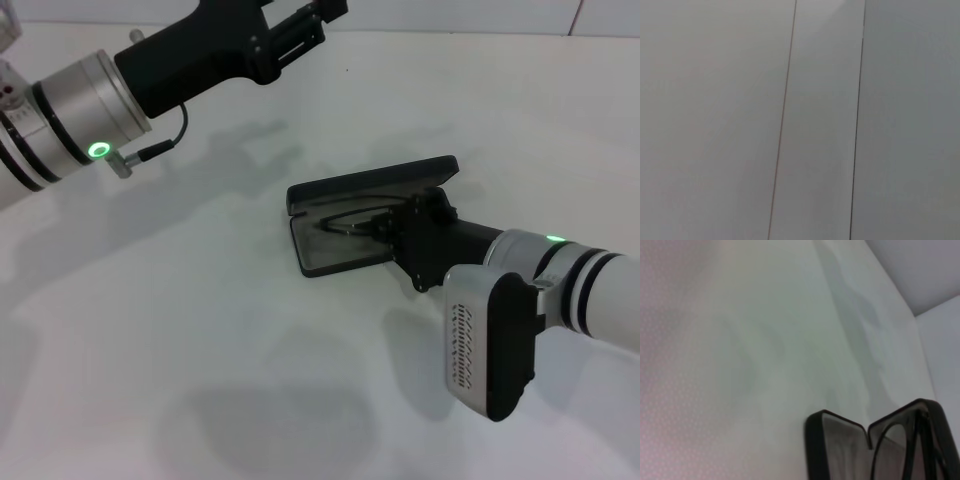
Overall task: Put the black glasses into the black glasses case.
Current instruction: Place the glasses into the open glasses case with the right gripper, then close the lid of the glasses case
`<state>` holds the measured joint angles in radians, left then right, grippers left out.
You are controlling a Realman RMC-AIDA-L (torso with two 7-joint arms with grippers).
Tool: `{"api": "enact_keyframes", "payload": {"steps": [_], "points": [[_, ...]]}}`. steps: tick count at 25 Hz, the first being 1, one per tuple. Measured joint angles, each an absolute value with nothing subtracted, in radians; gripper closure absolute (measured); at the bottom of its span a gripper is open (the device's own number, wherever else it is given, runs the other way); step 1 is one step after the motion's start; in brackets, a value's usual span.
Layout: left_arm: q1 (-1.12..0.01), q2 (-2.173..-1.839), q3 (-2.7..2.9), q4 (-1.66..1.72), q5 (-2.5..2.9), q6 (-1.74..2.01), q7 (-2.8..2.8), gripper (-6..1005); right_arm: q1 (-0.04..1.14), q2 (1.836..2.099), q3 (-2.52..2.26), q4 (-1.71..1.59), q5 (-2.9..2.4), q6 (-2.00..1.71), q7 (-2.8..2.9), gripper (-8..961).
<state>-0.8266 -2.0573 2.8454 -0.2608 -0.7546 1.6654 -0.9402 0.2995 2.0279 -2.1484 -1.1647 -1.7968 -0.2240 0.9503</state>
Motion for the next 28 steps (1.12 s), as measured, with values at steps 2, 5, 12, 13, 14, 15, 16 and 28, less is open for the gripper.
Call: {"api": "enact_keyframes", "payload": {"steps": [2,5,12,13,14,15,16,28], "points": [[-0.825,-2.057,2.845,-0.261,-0.751,1.666,-0.94,495,0.301,2.028,-2.159,-1.165,-1.799,-0.2,0.95,845],[-0.824,-2.057,2.846,-0.261,-0.748,1.666,-0.94,495,0.307,2.028,-2.165,-1.163,-1.8,-0.192,0.95,844],[-0.824,-2.055,2.846,-0.261,-0.747,1.666,-0.942,494,0.314,2.028,-2.174,-1.152,-1.799,-0.183,0.954,844],[-0.824,-2.055,2.846,-0.261,-0.747,1.666,-0.943,494,0.313,2.028,-2.175,-1.152,-1.799,-0.18,0.955,844],[-0.824,-2.054,2.846,-0.261,-0.747,1.666,-0.943,494,0.311,2.028,-2.177,-1.152,-1.797,-0.18,0.956,844],[-0.824,-2.054,2.846,-0.261,-0.747,1.666,-0.943,493,0.309,2.028,-2.177,-1.155,-1.795,-0.181,0.957,811],[-0.823,-2.053,2.846,-0.262,-0.747,1.666,-0.943,493,0.307,2.028,-2.177,-1.157,-1.794,-0.183,0.957,778],[-0.81,-2.051,2.846,-0.267,-0.724,1.662,-0.955,492,0.271,2.017,-1.928,-1.229,-1.775,-0.603,1.05,542]]}}
